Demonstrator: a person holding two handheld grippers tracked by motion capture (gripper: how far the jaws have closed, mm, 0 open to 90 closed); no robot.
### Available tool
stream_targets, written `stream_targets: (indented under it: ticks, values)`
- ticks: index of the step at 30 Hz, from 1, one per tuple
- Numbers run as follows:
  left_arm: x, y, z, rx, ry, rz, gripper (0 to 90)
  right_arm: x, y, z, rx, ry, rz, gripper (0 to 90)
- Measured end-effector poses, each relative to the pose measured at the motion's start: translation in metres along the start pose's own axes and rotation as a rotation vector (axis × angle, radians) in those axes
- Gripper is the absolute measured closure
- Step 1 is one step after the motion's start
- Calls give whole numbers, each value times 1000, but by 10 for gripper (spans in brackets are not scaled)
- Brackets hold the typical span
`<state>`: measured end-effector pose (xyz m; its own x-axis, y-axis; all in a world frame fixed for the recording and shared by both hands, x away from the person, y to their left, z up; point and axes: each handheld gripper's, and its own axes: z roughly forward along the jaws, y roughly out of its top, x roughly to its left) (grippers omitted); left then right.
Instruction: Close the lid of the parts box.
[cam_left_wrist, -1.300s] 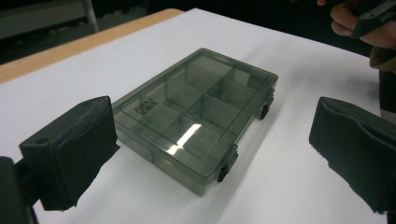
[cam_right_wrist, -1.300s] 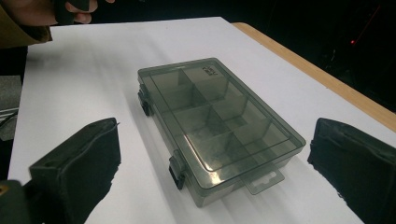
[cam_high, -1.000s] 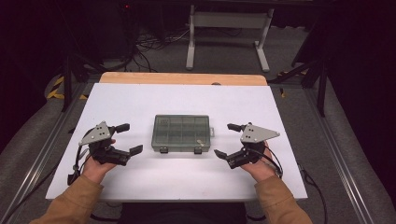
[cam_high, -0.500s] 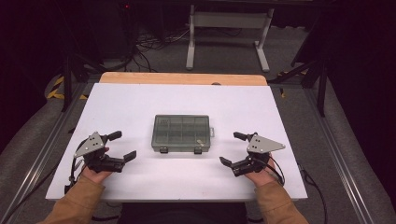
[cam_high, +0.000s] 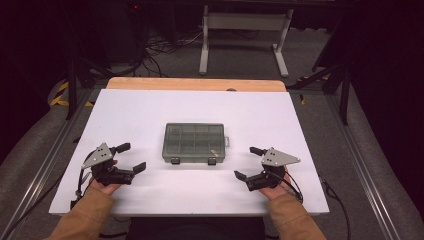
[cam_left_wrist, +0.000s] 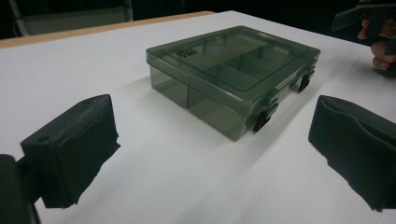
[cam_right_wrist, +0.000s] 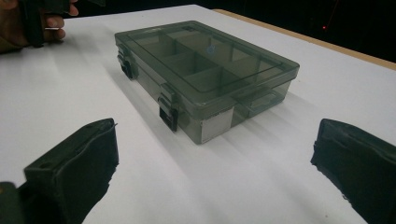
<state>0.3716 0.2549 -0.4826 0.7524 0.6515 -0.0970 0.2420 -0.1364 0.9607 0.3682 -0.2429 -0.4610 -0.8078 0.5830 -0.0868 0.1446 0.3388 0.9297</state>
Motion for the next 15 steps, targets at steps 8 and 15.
stream_targets:
  ticks: [8,15]
  values:
    - [2,0,-1,-11,-4,-10,19,0,0,-1,-9,-17,2,7]
    - [1,0,-1,-9,0,0,19,-1,0,-2,-15,-24,11,7]
